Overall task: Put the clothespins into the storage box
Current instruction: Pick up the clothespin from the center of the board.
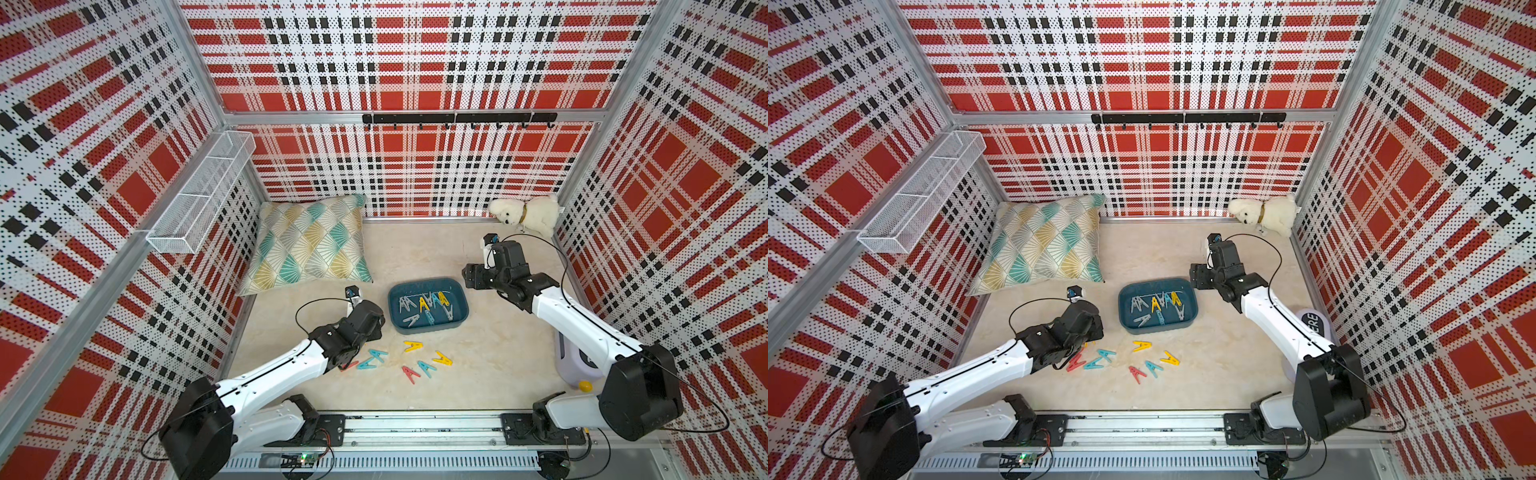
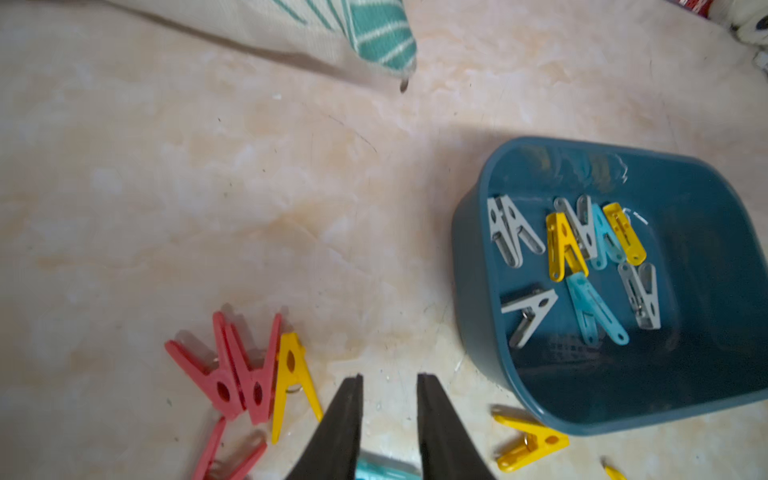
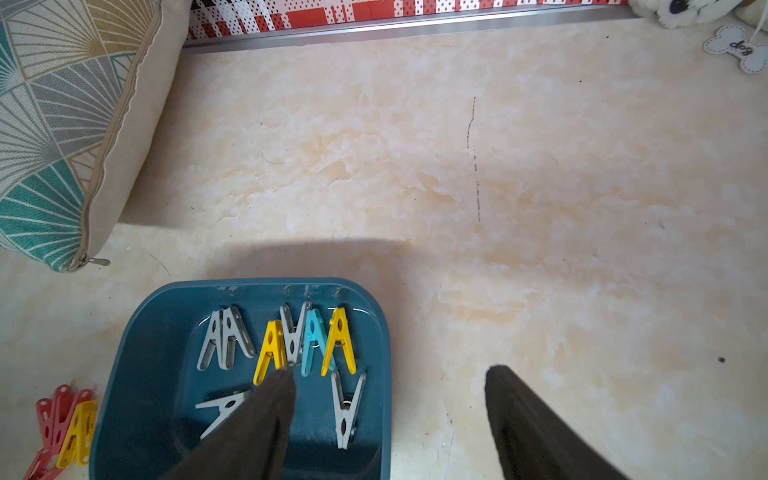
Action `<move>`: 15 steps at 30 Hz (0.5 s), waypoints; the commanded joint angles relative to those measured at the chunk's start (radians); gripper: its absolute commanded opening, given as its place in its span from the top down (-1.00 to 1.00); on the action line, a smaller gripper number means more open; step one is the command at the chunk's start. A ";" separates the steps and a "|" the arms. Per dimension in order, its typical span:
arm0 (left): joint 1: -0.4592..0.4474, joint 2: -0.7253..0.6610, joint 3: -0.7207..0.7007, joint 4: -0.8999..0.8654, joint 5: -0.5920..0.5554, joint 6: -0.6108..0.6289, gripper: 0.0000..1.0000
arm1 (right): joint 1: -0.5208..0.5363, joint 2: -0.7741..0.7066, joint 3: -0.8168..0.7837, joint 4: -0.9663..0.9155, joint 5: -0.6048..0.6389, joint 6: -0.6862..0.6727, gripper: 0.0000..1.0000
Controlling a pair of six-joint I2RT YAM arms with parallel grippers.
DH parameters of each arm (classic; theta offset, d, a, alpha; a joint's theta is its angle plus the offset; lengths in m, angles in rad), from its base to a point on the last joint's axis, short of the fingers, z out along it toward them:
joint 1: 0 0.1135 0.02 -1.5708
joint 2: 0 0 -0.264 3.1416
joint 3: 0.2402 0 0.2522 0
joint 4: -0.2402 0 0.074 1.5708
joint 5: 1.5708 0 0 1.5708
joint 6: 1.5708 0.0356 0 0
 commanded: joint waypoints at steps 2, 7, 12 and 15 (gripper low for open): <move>-0.024 0.057 0.022 -0.131 -0.045 -0.130 0.37 | -0.005 -0.004 0.005 0.037 -0.037 0.008 -0.57; -0.057 0.094 0.030 -0.162 -0.035 -0.178 0.27 | -0.004 -0.025 -0.017 0.045 -0.046 0.015 -0.56; -0.064 0.137 0.029 -0.162 -0.030 -0.192 0.27 | -0.005 -0.037 -0.027 0.057 -0.064 0.020 -0.56; -0.062 0.147 0.014 -0.156 -0.033 -0.207 0.27 | -0.004 -0.035 -0.025 0.057 -0.070 0.016 -0.55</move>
